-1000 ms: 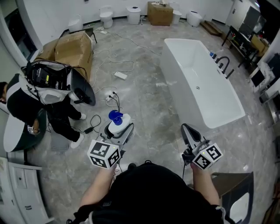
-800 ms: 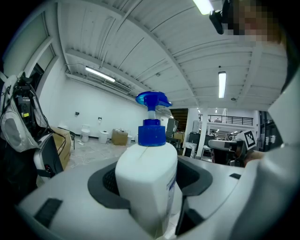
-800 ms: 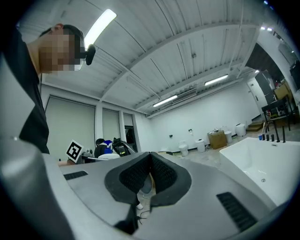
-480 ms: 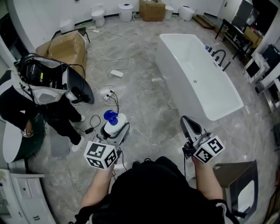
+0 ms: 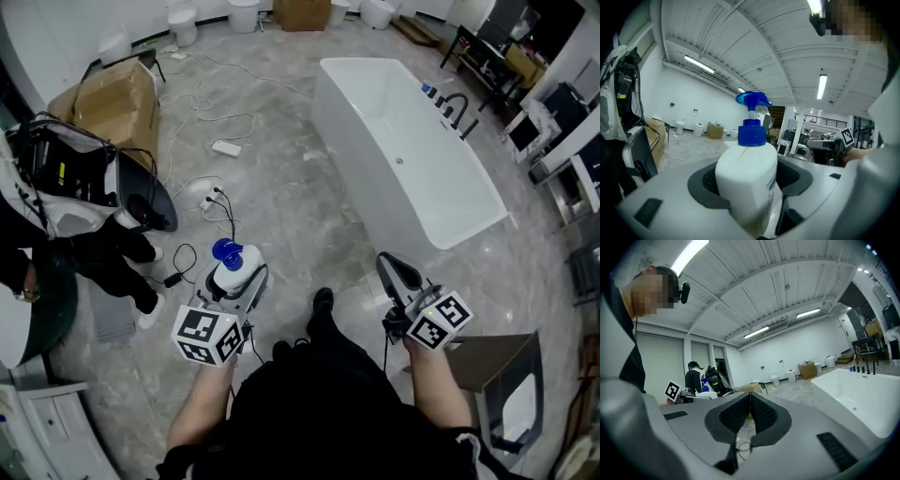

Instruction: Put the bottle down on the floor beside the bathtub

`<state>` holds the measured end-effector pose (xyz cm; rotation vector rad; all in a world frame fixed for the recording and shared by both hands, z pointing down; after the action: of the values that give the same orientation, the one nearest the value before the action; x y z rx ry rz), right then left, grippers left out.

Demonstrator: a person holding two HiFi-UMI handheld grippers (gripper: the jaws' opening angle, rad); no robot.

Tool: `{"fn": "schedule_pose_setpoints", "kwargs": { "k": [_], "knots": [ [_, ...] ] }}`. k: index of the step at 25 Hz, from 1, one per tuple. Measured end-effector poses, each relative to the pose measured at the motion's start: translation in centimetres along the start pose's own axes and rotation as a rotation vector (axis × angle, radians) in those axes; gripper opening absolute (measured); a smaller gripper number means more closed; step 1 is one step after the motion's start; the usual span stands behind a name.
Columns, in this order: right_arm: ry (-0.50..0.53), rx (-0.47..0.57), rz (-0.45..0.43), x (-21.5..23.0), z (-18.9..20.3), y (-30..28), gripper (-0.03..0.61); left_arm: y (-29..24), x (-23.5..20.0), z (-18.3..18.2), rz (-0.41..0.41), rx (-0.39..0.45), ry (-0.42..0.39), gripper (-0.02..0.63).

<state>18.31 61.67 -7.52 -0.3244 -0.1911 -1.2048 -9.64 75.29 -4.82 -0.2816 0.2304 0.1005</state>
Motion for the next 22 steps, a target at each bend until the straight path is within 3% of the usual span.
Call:
{"fn": "schedule_pose_setpoints", "kwargs": {
  "k": [11, 15, 22],
  "knots": [
    [-0.022, -0.100, -0.037, 8.8, -1.1, -6.8, 0.028, -10.7, -1.4, -2.0, 0.038, -0.026, 0.013, 0.285],
    [-0.034, -0.134, -0.032, 13.3, -1.9, -8.1, 0.028, -16.1, -0.3, -3.3, 0.086, -0.040, -0.017, 0.285],
    [-0.067, -0.136, -0.034, 21.6, -3.2, -9.4, 0.028, -26.0, -0.1, -4.7, 0.095, -0.085, -0.013, 0.285]
  ]
}}
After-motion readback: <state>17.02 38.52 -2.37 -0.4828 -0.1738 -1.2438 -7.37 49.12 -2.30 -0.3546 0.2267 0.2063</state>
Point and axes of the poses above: the fingertips, and each gripper's own axes: y backward along the fingers, x to its right, z out of its underside, the point moved 6 cm from there along y, backward along the fingers, and after that the axes turned 2 degrees about -x, right-handed, at the moved point
